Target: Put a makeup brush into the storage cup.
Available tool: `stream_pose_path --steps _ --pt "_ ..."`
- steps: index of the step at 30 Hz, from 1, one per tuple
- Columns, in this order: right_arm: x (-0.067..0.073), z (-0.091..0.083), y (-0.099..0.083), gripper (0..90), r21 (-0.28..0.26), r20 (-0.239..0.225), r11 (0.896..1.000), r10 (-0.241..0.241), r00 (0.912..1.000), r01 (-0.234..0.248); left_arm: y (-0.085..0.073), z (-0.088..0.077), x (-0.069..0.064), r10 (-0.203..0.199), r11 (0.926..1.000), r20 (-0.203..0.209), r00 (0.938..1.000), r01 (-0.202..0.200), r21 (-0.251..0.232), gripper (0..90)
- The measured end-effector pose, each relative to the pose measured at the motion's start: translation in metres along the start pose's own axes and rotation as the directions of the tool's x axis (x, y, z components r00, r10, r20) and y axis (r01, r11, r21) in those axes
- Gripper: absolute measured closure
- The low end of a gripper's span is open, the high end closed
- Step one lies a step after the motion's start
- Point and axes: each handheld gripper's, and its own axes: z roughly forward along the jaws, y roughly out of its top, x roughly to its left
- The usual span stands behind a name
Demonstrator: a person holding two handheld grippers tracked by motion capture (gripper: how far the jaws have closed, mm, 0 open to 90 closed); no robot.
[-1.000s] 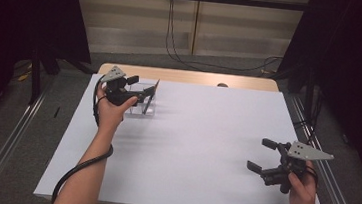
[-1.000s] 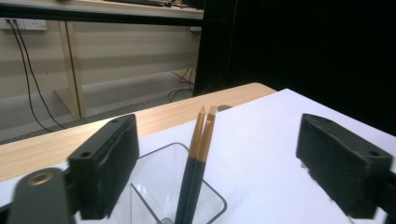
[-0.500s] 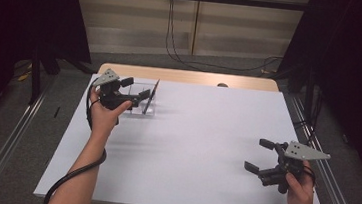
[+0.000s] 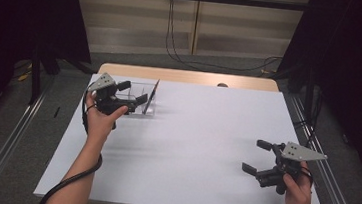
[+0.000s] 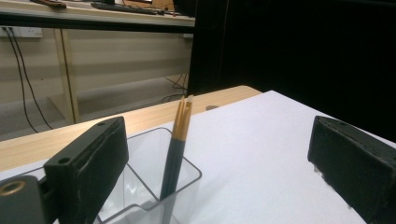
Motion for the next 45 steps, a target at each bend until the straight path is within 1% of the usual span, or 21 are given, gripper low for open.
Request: stream_pose_path --steps 6,7,8,10,14,18,19,20,21,22,23,25,28,29,31,33,34,36,39,40,45 --pt "0.002 0.001 0.001 0.0 -0.002 -0.005 1.000 -0.002 1.0000 0.002 -0.005 -0.007 -0.006 0.006 1.0000 0.006 1.0000 -0.006 0.003 4.0" --pt "0.002 0.001 0.001 0.0 -0.003 -0.006 1.000 -0.003 1.0000 0.003 -0.006 -0.009 -0.007 0.015 0.9999 0.007 0.9999 -0.015 0.004 4.0" --pt "0.002 0.001 0.001 0.0 -0.004 -0.005 1.000 -0.002 1.0000 0.002 -0.007 -0.010 -0.008 0.006 1.0000 0.008 1.0000 -0.006 -0.002 4.0" --pt "0.002 0.001 0.001 0.0 -0.005 -0.006 1.000 -0.004 1.0000 0.003 -0.009 -0.013 -0.010 0.015 0.9999 0.010 0.9998 -0.015 0.000 4.0" --pt "0.002 0.001 0.002 0.0 -0.005 -0.008 1.000 -0.002 1.0000 0.002 -0.012 -0.017 -0.012 0.010 0.9999 0.013 0.9999 -0.010 -0.003 3.7" --pt "0.002 0.002 0.002 0.0 -0.004 -0.012 1.000 -0.006 0.9999 0.006 -0.015 -0.021 -0.015 0.016 0.9999 0.020 0.9997 -0.016 -0.001 3.5" --pt "0.002 0.003 0.002 0.0 -0.003 -0.011 1.000 -0.007 0.9999 0.006 -0.015 -0.021 -0.016 0.012 0.9999 0.022 0.9997 -0.012 -0.002 3.5" --pt "0.002 0.003 0.002 0.0 -0.002 -0.013 1.000 -0.005 0.9999 0.005 -0.016 -0.023 -0.017 0.018 0.9998 0.023 0.9996 -0.018 -0.001 3.4" --pt "0.002 0.003 0.002 0.0 -0.003 -0.013 1.000 -0.005 0.9999 0.005 -0.017 -0.023 -0.018 0.014 0.9999 0.029 0.9995 -0.014 -0.008 3.3" --pt "0.002 0.003 0.002 0.0 -0.005 -0.013 1.000 -0.005 0.9999 0.004 -0.017 -0.024 -0.019 0.012 0.9999 0.031 0.9994 -0.012 -0.005 3.3" --pt "0.002 0.004 0.002 0.0 -0.005 -0.013 1.000 -0.005 0.9999 0.005 -0.018 -0.025 -0.019 0.020 0.9998 0.032 0.9993 -0.020 -0.006 3.2" --pt "0.002 0.004 0.002 0.0 -0.002 -0.013 1.000 -0.006 0.9999 0.006 -0.019 -0.027 -0.020 0.010 0.9998 0.041 0.9991 -0.009 -0.019 3.2" --pt "0.002 0.004 0.002 0.0 -0.002 -0.013 1.000 -0.006 0.9999 0.006 -0.020 -0.030 -0.022 0.008 0.9997 0.042 0.9991 -0.007 -0.025 3.2" --pt "0.002 0.004 0.002 0.0 -0.003 -0.012 1.000 -0.007 0.9999 0.007 -0.020 -0.031 -0.022 0.015 0.9996 0.042 0.9990 -0.014 -0.024 3.2" --pt "0.002 0.003 0.002 0.0 -0.002 -0.009 1.000 -0.004 0.9999 0.004 -0.020 -0.032 -0.023 0.012 0.9995 0.046 0.9988 -0.011 -0.029 2.8" --pt "0.002 0.003 0.002 0.0 -0.003 -0.005 1.000 -0.004 1.0000 0.004 -0.020 -0.034 -0.026 0.017 0.9995 0.045 0.9988 -0.016 -0.029 2.5" --pt "0.002 0.003 0.002 0.0 -0.004 -0.005 1.000 -0.004 1.0000 0.004 -0.021 -0.036 -0.026 0.024 0.9994 0.045 0.9987 -0.023 -0.027 2.1" --pt "0.002 0.003 0.002 0.0 -0.004 -0.005 1.000 -0.003 1.0000 0.002 -0.021 -0.038 -0.027 0.018 0.9994 0.050 0.9986 -0.017 -0.028 2.0" --pt "0.002 0.003 0.002 0.0 -0.005 -0.008 1.000 -0.007 0.9999 0.007 -0.023 -0.041 -0.029 0.026 0.9993 0.054 0.9982 -0.025 -0.028 1.2" --pt "0.002 0.002 0.002 0.0 -0.005 -0.007 1.000 -0.006 1.0000 0.006 -0.023 -0.042 -0.030 0.020 0.9995 0.055 0.9983 -0.019 -0.026 0.7" --pt "0.002 0.001 0.002 0.0 -0.009 -0.006 1.000 -0.006 1.0000 0.005 -0.026 -0.047 -0.032 0.051 0.9987 0.075 0.9959 -0.050 -0.013 0.0"
